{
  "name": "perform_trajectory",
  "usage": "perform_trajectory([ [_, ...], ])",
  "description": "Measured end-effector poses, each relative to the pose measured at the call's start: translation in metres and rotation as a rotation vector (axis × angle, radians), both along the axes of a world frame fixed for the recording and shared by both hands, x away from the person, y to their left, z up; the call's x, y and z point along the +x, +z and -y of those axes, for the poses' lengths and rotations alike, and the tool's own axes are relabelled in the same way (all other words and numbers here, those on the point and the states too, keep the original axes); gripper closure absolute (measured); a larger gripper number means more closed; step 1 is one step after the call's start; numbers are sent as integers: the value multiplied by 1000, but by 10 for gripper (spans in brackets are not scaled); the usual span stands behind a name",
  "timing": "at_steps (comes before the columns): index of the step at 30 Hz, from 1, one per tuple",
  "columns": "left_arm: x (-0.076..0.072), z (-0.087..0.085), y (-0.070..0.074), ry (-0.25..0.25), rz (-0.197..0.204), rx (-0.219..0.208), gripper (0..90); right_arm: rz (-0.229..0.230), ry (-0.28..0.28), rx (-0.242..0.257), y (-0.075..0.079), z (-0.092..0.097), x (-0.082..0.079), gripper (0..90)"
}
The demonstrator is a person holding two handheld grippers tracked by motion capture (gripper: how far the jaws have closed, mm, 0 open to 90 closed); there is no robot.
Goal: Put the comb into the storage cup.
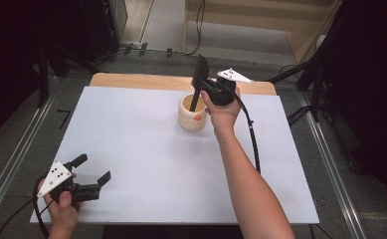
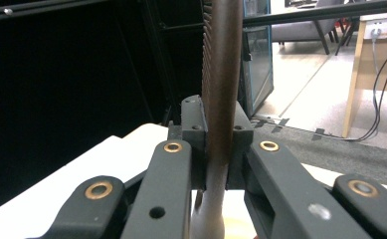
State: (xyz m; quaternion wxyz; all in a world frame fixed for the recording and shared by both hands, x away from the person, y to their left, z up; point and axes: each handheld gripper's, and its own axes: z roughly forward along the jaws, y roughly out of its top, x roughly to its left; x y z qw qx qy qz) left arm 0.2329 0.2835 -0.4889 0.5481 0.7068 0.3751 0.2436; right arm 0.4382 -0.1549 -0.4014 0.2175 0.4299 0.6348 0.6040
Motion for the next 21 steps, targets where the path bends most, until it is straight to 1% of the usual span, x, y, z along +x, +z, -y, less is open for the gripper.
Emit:
perform_trajectory([
  [8, 0, 0, 0, -1, 0, 0, 0, -24, -13, 14, -10, 2, 1, 822],
  [10, 0, 0, 0, -2, -1, 2, 0, -36, -16, 11, -17, 4, 3, 822],
  [12, 0, 0, 0, -1, -2, 3, 0, -44, -19, 14, -18, 3, 3, 822],
  [13, 1, 0, 0, -1, -2, 2, 0, -47, -19, 7, -21, 3, 4, 822],
  [14, 1, 0, 0, 0, -2, 1, 0, -54, -23, 16, -25, 4, 5, 822],
  [21, 1, 0, 0, -1, -2, -2, 0, -75, -28, 26, -33, 3, 7, 822],
])
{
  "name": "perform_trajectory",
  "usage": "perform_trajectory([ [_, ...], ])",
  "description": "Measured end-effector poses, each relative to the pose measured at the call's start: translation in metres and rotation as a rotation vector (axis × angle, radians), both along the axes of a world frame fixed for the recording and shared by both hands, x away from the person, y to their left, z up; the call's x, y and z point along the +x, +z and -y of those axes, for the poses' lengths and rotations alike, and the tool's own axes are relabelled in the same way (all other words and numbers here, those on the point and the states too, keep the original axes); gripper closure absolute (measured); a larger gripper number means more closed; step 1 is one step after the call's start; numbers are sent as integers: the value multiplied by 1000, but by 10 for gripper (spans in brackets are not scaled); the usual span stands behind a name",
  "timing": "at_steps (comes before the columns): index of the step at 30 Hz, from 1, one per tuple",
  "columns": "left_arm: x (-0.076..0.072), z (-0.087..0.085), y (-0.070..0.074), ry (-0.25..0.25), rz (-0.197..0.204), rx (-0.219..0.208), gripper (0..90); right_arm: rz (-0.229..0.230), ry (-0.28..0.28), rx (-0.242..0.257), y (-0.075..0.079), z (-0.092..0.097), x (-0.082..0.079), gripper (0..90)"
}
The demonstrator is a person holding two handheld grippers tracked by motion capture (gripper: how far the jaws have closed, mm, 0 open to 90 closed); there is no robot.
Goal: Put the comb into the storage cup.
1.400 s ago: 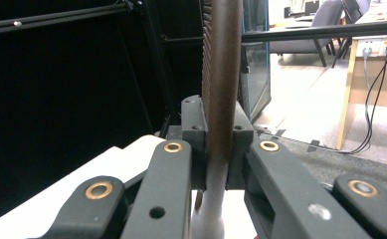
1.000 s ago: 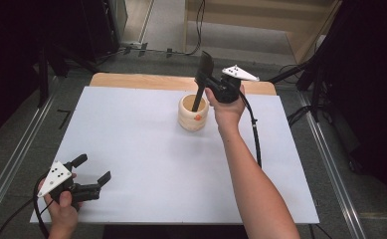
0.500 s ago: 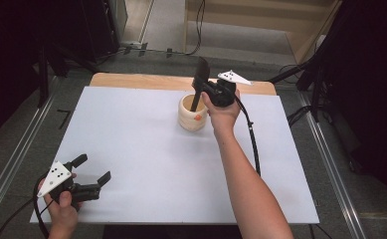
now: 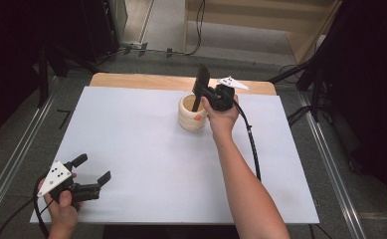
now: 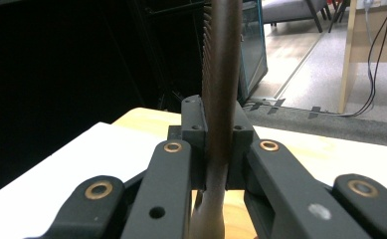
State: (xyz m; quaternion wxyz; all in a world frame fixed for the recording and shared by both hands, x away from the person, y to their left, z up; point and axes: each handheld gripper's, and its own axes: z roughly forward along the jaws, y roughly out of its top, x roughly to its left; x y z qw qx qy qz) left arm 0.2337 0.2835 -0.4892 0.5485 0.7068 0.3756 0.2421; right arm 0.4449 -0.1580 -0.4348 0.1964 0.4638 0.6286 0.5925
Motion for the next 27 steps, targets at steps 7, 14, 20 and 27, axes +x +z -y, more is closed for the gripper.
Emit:
perform_trajectory([
  [7, 0, 0, 0, -2, 0, 2, 0, -5, 3, -3, -5, -4, 0, 822],
  [14, 0, 0, 0, -3, 1, 4, 0, -29, -7, 24, -12, -4, 2, 822],
  [20, 0, 0, 0, -3, 1, 4, 0, -49, -7, 59, -17, -4, 2, 822],
  [27, 0, 0, 0, -4, 1, 6, 0, -60, -16, 112, -23, 0, 3, 822],
])
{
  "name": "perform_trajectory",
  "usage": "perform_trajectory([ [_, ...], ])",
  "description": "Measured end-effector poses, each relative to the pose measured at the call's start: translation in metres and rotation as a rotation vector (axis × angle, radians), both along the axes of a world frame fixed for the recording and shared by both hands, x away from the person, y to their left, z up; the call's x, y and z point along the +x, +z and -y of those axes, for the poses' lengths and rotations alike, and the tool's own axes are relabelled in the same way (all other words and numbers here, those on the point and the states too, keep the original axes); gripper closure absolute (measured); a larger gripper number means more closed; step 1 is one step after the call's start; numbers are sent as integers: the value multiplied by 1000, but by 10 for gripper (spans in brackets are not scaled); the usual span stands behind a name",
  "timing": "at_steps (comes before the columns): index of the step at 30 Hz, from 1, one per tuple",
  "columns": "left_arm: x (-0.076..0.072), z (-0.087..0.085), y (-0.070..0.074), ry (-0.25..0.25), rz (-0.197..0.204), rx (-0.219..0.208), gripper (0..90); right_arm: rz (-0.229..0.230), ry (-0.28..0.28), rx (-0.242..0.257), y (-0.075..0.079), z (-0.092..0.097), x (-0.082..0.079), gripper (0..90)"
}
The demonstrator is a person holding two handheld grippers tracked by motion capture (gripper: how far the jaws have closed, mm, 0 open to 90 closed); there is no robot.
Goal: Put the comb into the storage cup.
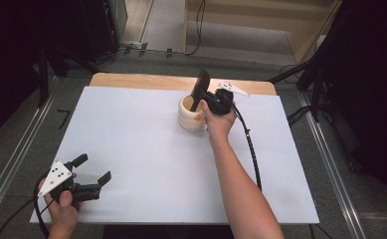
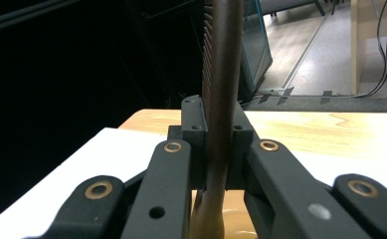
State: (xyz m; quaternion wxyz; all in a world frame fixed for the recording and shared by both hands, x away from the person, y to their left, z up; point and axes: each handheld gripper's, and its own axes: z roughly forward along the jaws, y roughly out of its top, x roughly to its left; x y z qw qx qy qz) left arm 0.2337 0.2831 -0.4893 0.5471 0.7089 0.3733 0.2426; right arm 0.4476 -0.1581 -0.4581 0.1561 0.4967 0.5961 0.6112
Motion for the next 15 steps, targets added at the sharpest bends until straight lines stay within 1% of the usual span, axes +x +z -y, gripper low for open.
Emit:
perform_trajectory([
  [4, 0, 0, 0, 0, 0, 2, 0, -1, -2, 2, -1, 3, 0, 818],
  [5, 0, 0, 0, 0, 0, 2, 0, 6, -18, -29, -2, 5, -1, 800],
  [6, 0, 0, 0, 0, 0, 2, 0, 6, -18, -29, -2, 5, -1, 800],
  [7, 0, 0, 0, 2, -1, 3, 0, 13, -40, -77, -2, 5, -1, 729],
  [8, 0, 0, 0, 2, 0, 4, 0, 19, -51, -103, -3, 6, 0, 704],
  [10, 0, 1, 0, 1, 1, 6, 0, 23, -55, -117, -4, 7, -1, 636],
  [11, 0, 1, 0, 1, 2, 5, 0, 23, -55, -117, -4, 7, -1, 636],
  [13, 0, 1, 0, 1, 2, 5, 0, 22, -58, -135, -4, 8, 0, 505],
  [15, 0, 1, 0, 1, 2, 5, 0, -1, -46, -144, -3, 10, -2, 473],
])
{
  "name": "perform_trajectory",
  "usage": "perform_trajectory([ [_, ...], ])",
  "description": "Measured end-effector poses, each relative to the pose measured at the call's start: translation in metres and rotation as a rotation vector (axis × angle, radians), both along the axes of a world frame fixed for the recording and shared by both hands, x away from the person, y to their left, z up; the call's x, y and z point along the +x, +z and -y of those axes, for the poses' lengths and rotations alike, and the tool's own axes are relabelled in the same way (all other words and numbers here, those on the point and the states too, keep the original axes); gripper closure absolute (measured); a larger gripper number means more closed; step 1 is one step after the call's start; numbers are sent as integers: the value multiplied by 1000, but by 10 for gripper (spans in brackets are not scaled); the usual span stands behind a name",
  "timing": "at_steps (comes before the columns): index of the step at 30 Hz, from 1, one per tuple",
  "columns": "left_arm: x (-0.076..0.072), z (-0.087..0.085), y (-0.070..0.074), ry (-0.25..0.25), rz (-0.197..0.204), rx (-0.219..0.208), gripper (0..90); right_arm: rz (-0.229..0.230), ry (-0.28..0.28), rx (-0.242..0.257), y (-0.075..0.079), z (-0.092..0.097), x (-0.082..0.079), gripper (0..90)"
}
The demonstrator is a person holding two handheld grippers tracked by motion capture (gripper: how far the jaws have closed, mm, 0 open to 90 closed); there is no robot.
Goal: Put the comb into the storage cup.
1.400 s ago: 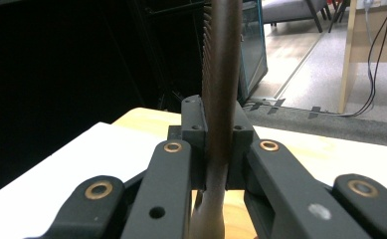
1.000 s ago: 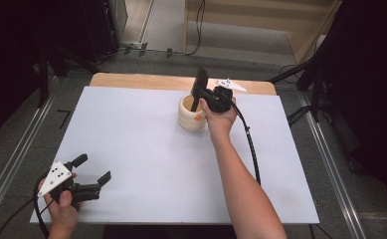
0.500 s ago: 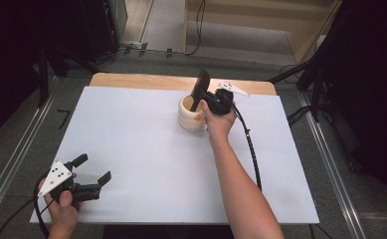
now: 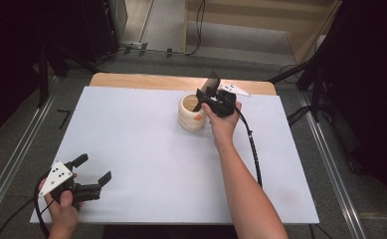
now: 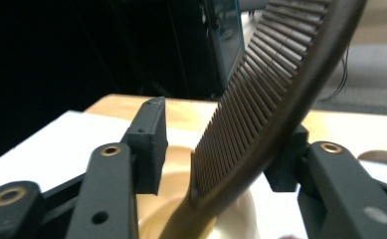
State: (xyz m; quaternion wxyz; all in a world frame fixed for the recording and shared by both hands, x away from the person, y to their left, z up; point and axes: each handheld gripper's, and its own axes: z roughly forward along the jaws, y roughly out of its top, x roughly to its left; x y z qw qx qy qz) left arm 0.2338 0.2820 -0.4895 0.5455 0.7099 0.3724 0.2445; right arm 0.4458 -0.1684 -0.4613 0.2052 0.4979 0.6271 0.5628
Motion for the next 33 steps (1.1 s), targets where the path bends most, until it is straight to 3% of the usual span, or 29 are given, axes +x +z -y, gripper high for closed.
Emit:
perform_trajectory([
  [2, 0, 0, 0, -1, 0, -1, 0, -16, -7, -12, 2, 1, -2, 344],
  [3, 0, 0, 0, -1, 0, -1, 0, -30, -12, -12, 4, 3, -3, 221],
  [4, 0, 0, 0, -1, 0, 0, 0, -30, -12, -12, 4, 3, -3, 221],
  [5, 0, 1, 0, 0, 0, 2, 0, -50, -12, -7, 6, 7, -3, 103],
  [9, 0, 1, 0, 0, -1, 9, 0, -40, 18, -34, 8, 12, -8, 0],
  [33, 0, 2, 0, 0, 1, 17, 0, 19, 47, -49, 14, 38, -38, 0],
])
